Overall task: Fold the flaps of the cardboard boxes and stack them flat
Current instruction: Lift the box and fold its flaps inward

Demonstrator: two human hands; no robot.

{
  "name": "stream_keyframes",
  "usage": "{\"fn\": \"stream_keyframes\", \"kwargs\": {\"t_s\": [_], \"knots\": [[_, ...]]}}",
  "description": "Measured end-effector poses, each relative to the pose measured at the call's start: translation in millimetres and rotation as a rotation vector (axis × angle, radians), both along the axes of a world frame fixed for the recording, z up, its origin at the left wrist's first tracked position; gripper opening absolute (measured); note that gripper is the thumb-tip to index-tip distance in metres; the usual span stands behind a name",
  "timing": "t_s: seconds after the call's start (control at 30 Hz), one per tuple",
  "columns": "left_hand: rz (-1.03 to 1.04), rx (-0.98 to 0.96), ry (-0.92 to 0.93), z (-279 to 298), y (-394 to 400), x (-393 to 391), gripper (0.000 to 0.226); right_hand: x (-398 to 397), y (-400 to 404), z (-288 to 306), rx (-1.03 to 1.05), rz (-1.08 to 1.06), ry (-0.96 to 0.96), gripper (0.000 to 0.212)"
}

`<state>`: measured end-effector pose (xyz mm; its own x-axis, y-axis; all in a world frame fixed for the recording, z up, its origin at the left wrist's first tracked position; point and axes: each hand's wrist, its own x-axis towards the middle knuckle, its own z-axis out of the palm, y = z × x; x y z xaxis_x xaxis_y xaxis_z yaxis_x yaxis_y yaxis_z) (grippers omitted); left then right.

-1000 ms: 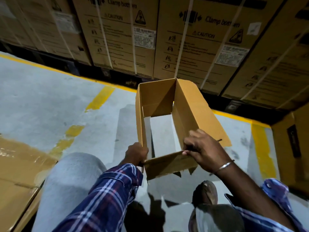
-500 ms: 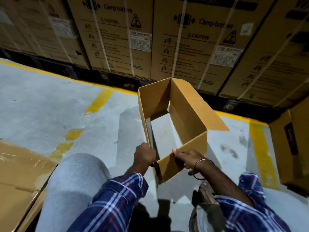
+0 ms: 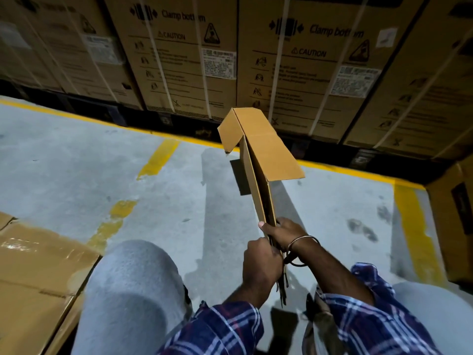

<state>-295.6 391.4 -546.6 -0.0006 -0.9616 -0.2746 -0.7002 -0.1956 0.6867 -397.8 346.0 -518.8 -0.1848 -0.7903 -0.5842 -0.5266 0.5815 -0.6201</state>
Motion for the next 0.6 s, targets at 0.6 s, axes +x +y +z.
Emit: {"fn": "stream_keyframes", "kwargs": {"t_s": [0.6], "knots": [[-0.201, -0.081, -0.022, 10.1, 2.3, -0.8, 0.048, -17.9, -17.8, -21.7, -0.277, -0.160, 0.135, 0.032]]}}
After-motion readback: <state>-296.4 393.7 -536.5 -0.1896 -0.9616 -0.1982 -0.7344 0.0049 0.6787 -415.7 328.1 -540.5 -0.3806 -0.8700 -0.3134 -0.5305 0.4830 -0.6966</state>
